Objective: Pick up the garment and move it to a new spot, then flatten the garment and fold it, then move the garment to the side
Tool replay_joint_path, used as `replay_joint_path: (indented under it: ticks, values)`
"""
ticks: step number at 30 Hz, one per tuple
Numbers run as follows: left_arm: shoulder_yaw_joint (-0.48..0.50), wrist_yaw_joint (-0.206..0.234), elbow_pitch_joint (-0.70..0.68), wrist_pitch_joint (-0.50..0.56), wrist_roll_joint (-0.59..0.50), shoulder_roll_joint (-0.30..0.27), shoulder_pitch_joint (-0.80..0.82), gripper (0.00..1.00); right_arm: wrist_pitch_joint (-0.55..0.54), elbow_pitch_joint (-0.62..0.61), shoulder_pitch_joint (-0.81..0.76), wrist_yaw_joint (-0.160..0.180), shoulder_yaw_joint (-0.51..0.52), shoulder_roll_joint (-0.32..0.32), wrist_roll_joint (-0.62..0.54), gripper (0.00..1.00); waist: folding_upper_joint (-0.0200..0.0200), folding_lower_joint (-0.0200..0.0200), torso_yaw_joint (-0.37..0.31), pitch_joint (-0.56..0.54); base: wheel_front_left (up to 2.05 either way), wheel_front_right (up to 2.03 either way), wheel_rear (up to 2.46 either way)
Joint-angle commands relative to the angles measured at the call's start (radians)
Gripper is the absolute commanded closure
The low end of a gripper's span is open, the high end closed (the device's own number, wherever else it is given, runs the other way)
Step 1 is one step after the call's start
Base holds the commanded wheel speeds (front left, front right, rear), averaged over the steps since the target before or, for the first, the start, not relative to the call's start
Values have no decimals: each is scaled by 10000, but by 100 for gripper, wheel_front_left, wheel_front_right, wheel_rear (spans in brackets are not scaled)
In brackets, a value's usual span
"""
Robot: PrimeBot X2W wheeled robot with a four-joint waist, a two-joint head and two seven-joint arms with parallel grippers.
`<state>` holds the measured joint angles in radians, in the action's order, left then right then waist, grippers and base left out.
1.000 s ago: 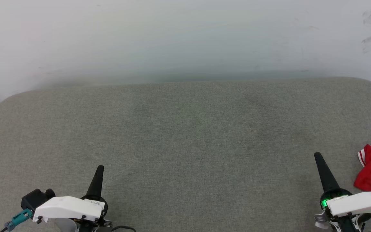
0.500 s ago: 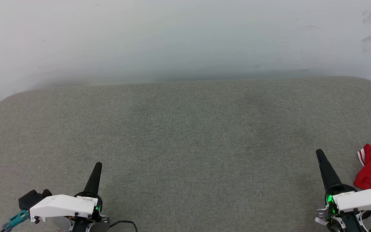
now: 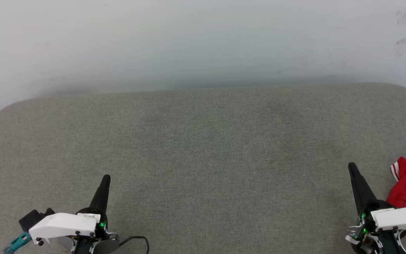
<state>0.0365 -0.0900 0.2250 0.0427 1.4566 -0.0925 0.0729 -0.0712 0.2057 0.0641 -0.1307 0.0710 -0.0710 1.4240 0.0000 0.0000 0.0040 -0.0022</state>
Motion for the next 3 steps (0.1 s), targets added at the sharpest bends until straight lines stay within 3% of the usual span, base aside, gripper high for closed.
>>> replay_joint_path:
  ticks: [1, 3]
  values:
    - [65, -101, -1, 80, 139, 4, 217, 100, -29, 17, 276, -1, 25, -4, 192, 100, 0, 0, -1, 2, 0, 0, 0]
    - [112, -113, 13, 104, 281, 30, 232, 100, -54, 47, 285, -1, 39, 0, 345, 100, 0, 0, -4, 6, 0, 0, 0]
